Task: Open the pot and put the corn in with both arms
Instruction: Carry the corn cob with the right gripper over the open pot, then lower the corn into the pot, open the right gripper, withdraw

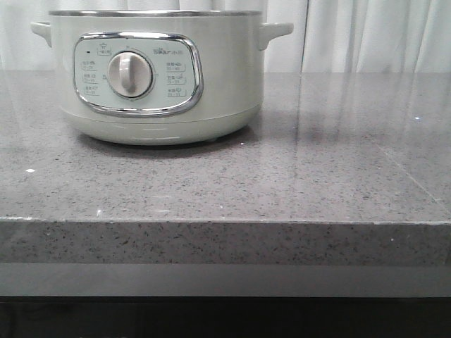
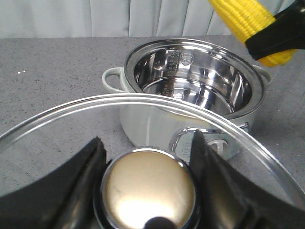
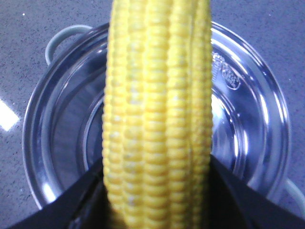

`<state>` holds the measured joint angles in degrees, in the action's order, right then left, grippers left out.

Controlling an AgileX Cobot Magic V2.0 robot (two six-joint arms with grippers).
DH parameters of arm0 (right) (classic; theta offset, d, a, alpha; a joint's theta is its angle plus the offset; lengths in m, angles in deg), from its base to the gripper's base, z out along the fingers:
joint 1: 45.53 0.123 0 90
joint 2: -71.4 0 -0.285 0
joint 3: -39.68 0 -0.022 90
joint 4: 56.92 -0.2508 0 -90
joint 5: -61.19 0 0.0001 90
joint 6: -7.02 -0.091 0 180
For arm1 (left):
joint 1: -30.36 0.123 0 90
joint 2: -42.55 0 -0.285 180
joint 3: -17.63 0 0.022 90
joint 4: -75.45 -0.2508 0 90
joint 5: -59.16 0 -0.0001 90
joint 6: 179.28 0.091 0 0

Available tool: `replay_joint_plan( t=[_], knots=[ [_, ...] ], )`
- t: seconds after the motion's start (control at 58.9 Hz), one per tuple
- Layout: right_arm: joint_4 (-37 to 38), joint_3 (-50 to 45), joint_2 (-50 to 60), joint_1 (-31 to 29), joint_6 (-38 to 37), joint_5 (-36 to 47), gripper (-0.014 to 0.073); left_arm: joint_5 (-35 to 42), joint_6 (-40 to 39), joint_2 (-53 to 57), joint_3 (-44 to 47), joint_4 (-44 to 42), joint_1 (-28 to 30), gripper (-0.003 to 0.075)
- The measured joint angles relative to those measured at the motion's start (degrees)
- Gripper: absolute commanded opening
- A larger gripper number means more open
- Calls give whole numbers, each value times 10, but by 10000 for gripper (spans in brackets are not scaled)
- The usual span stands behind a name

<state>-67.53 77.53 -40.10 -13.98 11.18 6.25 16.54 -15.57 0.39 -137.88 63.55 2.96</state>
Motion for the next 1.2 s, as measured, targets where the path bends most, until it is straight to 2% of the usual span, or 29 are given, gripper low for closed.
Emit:
replay_joint_plan(
  t=[0.187, 0.424, 0.526, 0.611, 0.696, 0.967, 1.205],
  knots=[
    [-1, 2, -46, 1, 17, 38, 279, 0, 0, 0, 0, 0, 0, 282],
    [-1, 2, -95, 1, 39, 42, 296, 0, 0, 0, 0, 0, 0, 282],
    [-1, 2, -109, 1, 40, 39, 397, 0, 0, 0, 0, 0, 0, 282],
    [-1, 2, -113, 1, 41, 39, 515, 0, 0, 0, 0, 0, 0, 282],
    [-1, 2, -114, 1, 41, 39, 568, 0, 0, 0, 0, 0, 0, 282],
    [-4, 4, -112, 1, 41, 42, 561, 0, 0, 0, 0, 0, 0, 282],
    [-18, -12, -56, 1, 41, 57, 561, 0, 0, 0, 0, 0, 0, 282]
  ],
)
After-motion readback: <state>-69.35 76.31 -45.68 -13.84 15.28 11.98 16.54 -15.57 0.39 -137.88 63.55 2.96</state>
